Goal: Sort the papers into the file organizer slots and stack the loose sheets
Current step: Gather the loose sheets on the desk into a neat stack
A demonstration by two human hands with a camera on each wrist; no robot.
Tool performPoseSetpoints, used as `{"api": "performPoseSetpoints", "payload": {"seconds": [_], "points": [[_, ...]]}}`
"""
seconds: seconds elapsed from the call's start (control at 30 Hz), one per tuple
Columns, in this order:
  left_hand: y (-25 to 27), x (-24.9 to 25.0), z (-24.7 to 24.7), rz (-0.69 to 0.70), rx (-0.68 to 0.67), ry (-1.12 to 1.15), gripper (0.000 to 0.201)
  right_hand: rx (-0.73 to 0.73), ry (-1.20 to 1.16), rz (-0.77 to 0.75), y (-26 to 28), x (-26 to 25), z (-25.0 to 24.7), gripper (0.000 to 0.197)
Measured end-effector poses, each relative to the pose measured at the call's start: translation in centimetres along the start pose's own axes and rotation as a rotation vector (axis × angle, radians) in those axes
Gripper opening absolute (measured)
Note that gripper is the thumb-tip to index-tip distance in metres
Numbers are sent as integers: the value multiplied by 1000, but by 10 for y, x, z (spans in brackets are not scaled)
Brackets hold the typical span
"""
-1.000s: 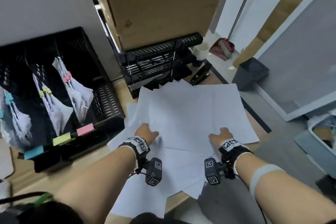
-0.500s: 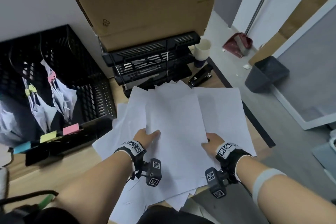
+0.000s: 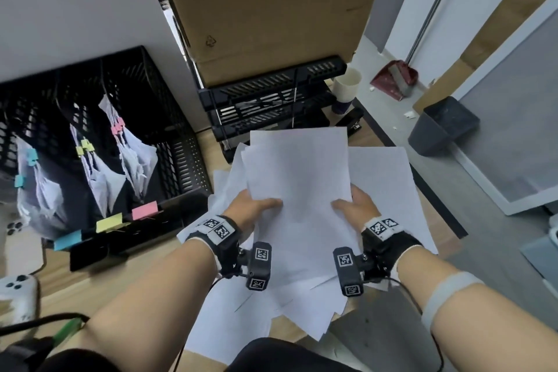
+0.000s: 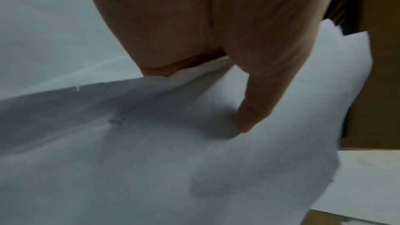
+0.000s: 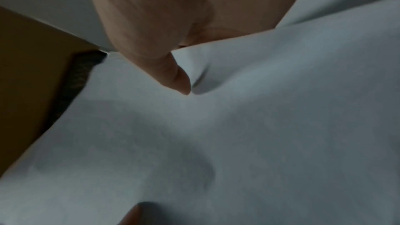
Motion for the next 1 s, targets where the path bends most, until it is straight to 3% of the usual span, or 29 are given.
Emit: {"api": "performPoseSetpoints", "payload": {"seconds": [0.13, 0.23, 0.4, 0.57, 0.67, 0.8, 0.9, 1.0], "points": [[22, 57, -5, 222, -85, 127, 40, 78, -155, -102, 7, -57, -7, 27], [21, 52, -17, 236, -54, 123, 47, 164, -173, -98, 18, -57, -10, 27], [10, 1, -22, 105, 2, 30, 36, 23, 57, 2, 22, -25, 15, 21], [1, -50, -44, -174, 190, -431, 13, -43, 342, 60, 8, -3, 19, 17], [7, -80, -60, -369, 215, -670, 37, -175, 502, 148, 1, 23, 34, 11], [10, -98, -67, -431, 240, -519, 51, -294, 628, 151, -3, 42, 63, 13], [8, -93, -65, -347, 282, -458, 57, -312, 595, 132, 3, 45, 74, 51], [6, -76, -59, -193, 312, -544, 51, -268, 475, 81, 5, 38, 70, 65]]}}
Point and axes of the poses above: each hand's wrist, its own y-axis away from the middle knuckle, its own z-axis out of the palm, x = y × z, the point moved 9 cm from there along -y, towards the middle knuckle, and after that the axes turned 7 degrees about -z, right-handed, at the moved point
